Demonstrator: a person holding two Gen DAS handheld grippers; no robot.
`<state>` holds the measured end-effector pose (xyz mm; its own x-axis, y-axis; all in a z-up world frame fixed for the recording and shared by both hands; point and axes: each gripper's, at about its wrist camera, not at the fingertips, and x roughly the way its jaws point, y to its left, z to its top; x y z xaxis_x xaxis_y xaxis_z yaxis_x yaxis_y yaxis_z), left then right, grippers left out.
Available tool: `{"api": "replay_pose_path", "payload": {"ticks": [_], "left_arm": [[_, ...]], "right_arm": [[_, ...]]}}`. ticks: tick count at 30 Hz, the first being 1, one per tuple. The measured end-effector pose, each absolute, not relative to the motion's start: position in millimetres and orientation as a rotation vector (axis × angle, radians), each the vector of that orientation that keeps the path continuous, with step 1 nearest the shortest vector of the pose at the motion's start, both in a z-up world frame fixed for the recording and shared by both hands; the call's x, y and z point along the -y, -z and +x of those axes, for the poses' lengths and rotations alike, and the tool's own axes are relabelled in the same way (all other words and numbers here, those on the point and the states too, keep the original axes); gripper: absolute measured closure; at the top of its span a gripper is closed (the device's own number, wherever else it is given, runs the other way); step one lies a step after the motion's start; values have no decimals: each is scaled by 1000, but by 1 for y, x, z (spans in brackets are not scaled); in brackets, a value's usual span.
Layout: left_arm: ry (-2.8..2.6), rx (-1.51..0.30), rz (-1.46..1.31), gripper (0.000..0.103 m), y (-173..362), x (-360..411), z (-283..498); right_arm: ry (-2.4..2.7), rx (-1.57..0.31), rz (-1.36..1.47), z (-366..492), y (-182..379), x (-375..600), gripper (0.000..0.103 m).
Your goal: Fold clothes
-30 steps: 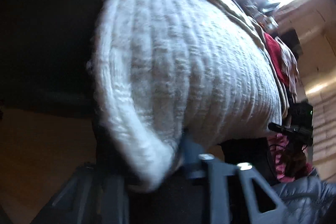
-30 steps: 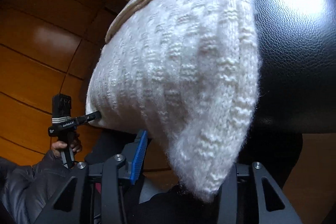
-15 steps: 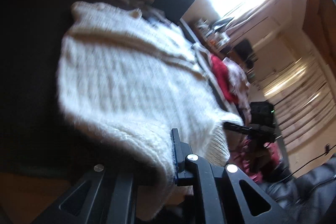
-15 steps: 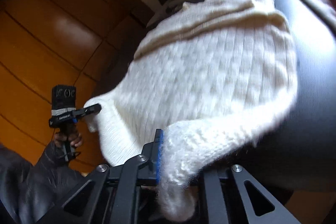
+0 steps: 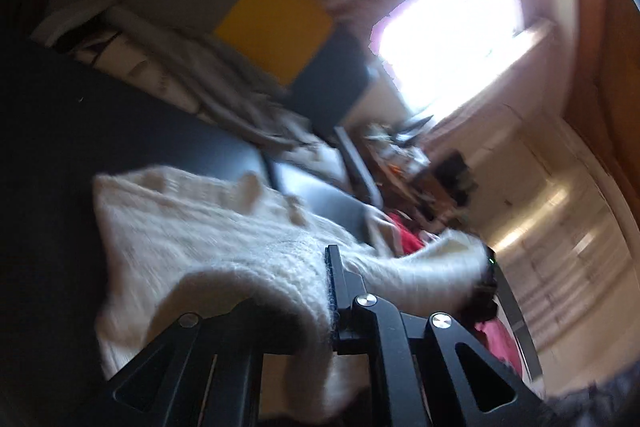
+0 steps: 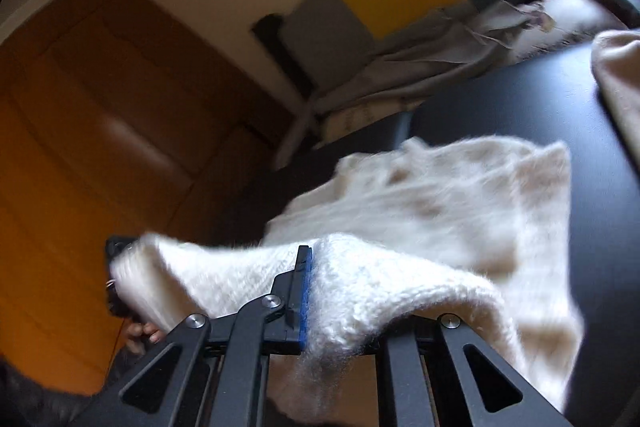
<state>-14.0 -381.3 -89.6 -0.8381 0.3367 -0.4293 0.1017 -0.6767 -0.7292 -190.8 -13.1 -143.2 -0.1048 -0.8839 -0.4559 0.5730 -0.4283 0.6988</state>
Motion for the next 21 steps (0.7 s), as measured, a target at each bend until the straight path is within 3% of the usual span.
{"api": "replay_pose_path", "payload": {"ticks": [7,11,17,19,20,21], "left_arm": [[-2592,1399,-1100,97,175,410,-67],[-2565,1431,-1048,96,186,393,-39],[-2542,1434,-1058,96,190,359,10],[-2522,1446,-1063,95,184,354,19],[-2508,1459,-1048,94,178,354,21],[-2491,1476,-1020,91,172,354,23]], "right_arm": [[1807,517,1284,-263,216,22,96],[1775,627,1224,-250,231,0,97],[1738,617,1226,-204,234,-35,97],[1713,630,1236,-194,232,-44,91],[1703,630,1238,-190,229,-45,82],[1691,630,1236,-186,225,-46,64]]}}
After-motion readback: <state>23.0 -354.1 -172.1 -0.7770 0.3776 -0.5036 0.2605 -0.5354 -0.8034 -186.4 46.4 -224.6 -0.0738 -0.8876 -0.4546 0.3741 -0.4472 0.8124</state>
